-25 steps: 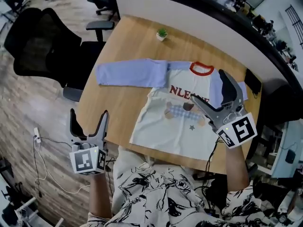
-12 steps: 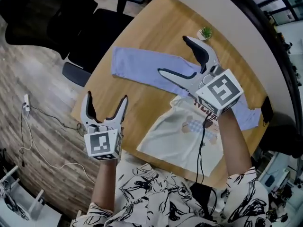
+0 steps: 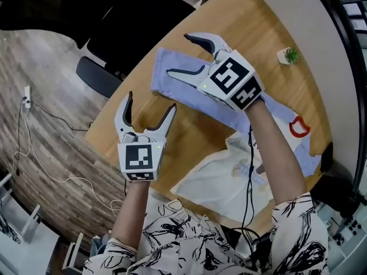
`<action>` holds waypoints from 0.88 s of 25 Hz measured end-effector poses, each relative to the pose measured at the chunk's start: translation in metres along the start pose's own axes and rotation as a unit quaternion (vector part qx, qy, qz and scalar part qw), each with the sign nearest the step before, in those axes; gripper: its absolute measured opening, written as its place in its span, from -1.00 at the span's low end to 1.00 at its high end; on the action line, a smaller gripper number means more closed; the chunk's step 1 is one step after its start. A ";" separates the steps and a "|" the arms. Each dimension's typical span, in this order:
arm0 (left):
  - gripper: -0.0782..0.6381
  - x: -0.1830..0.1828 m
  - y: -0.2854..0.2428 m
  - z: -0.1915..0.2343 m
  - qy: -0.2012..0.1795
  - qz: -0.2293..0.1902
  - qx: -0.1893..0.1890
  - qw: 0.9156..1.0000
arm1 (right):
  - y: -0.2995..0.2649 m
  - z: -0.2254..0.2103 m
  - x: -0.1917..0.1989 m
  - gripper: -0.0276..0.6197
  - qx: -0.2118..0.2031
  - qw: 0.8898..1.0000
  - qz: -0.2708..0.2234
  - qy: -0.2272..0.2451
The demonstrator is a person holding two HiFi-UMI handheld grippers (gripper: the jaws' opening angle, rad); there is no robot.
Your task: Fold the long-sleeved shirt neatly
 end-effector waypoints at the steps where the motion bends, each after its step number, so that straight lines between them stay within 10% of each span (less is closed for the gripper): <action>1: 0.48 0.002 -0.007 0.004 0.001 0.006 0.003 1.000 | -0.013 -0.005 0.002 0.28 -0.011 1.000 0.010 -0.001; 12: -0.44 0.012 -0.038 0.023 -0.006 0.071 -0.012 0.997 | -0.080 -0.025 0.015 -0.40 -0.079 0.992 0.101 -0.020; 22: -0.67 0.016 -0.050 0.014 -0.058 0.131 0.008 0.990 | -0.084 -0.014 0.020 -0.82 -0.058 0.991 0.119 -0.007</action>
Point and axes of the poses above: the fingertips, and each gripper's own axes: y backward along the fingers, z to its left, x out of its underside, the point moved 9 cm from there along y, backward along the fingers, and after that the axes turned 5 degrees about y, right-handed, at the moved point
